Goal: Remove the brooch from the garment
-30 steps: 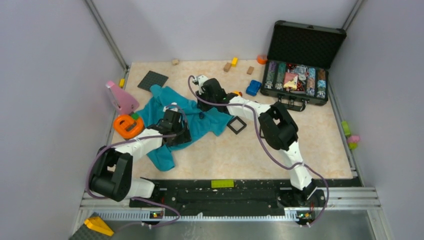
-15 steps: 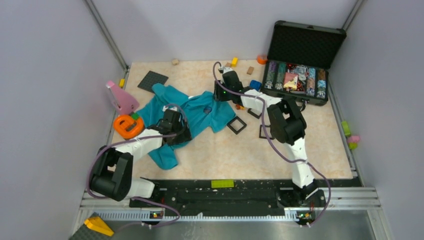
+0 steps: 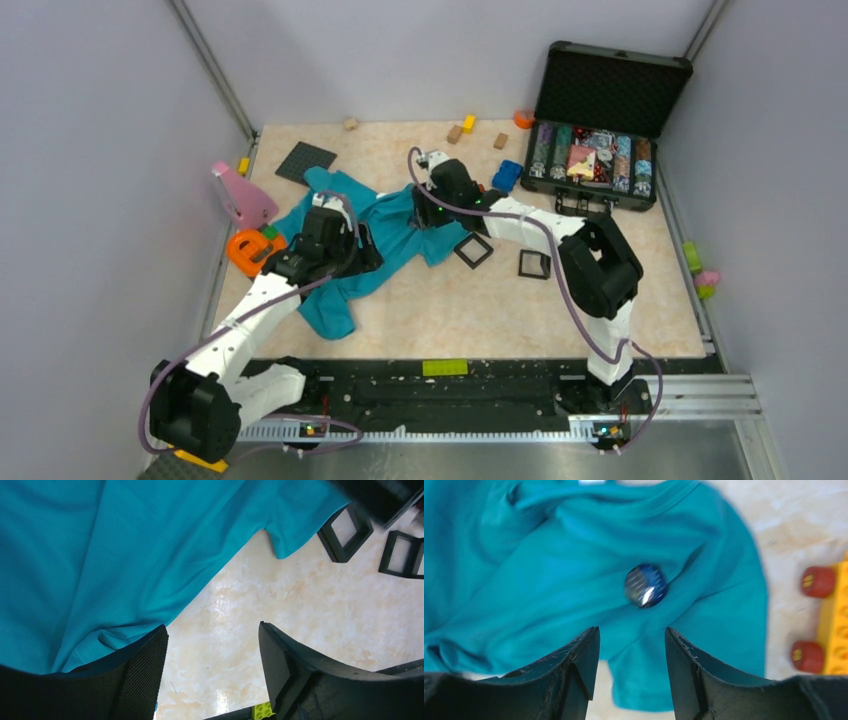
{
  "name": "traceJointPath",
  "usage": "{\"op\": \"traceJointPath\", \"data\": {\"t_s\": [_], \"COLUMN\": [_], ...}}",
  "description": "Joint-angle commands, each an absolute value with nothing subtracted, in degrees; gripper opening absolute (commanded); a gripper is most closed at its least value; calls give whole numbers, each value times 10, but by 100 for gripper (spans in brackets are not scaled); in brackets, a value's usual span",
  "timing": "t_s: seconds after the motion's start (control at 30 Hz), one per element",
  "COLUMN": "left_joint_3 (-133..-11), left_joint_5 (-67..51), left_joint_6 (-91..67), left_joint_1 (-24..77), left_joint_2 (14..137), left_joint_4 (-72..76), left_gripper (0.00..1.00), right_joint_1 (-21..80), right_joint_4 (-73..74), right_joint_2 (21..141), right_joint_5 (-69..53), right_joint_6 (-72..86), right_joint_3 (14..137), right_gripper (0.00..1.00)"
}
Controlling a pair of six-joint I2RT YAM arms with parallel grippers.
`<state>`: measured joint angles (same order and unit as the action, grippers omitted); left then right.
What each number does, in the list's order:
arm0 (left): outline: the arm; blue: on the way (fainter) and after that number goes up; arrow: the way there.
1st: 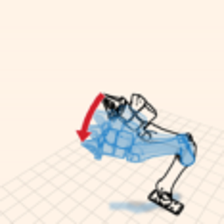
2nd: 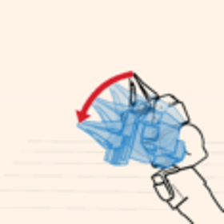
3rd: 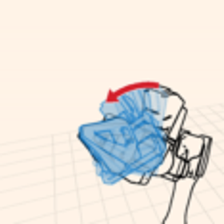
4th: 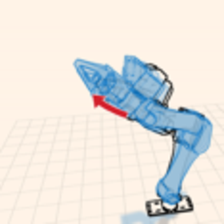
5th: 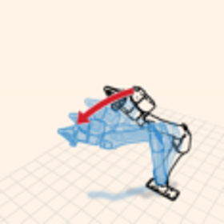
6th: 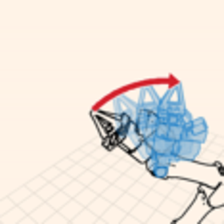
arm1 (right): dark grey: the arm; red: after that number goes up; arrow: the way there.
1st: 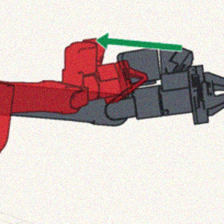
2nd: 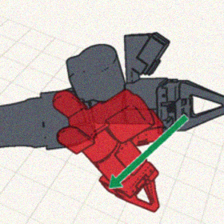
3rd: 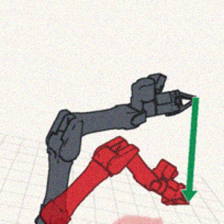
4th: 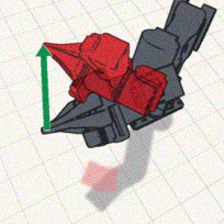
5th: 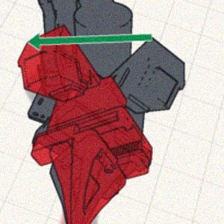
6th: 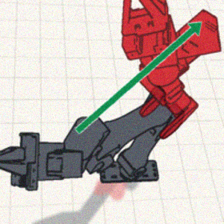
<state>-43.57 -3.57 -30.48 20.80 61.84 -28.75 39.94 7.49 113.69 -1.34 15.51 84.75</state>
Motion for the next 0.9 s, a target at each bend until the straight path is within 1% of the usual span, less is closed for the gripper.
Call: {"op": "traceJointPath", "data": {"t_s": [0.0, 0.03, 0.13, 0.2, 0.37, 0.4, 0.53, 0.57, 0.63, 0.7, 0.73, 0.8, 0.87], "left_joint_3": [-464, -466, -464, -464, -462, -458, -448, -447, -444, -430, -423, -417, -424], "left_joint_5": [-6, 13, 4, -13, 16, 16, -11, -21, -46, -74, -85, -106, -118], "left_joint_6": [-284, -280, -276, -275, -270, -269, -261, -260, -265, -264, -264, -261, -256], "left_joint_1": [206, 201, 182, 175, 173, 174, 174, 174, 174, 174, 174, 175, 179], "left_joint_2": [603, 602, 596, 596, 606, 606, 606, 608, 613, 620, 625, 640, 661], "left_joint_4": [-310, -309, -288, -277, -273, -269, -249, -245, -234, -203, -186, -159, -148], "left_gripper": [72, 73, 73, 73, 73, 73, 72, 72, 72, 71, 71, 69, 64], "right_joint_1": [443, 451, 466, 472, 482, 482, 484, 488, 494, 500, 500, 501, 501], "right_joint_4": [101, 103, 105, 107, 119, 119, 116, 118, 117, 109, 101, 81, 61], "right_joint_2": [1106, 1106, 1105, 1104, 1108, 1110, 1114, 1113, 1105, 1084, 1067, 1027, 977], "right_joint_5": [-2, -2, 22, 28, 74, 81, 85, 87, 87, 73, 61, 31, -15], "right_joint_6": [141, 139, 138, 137, 119, 117, 96, 90, 78, 72, 71, 76, 86], "right_joint_3": [808, 801, 778, 763, 735, 730, 720, 720, 716, 701, 682, 644, 605], "right_gripper": [53, 54, 55, 54, 52, 51, 42, 38, 21, 7, 2, 0, 0]}}
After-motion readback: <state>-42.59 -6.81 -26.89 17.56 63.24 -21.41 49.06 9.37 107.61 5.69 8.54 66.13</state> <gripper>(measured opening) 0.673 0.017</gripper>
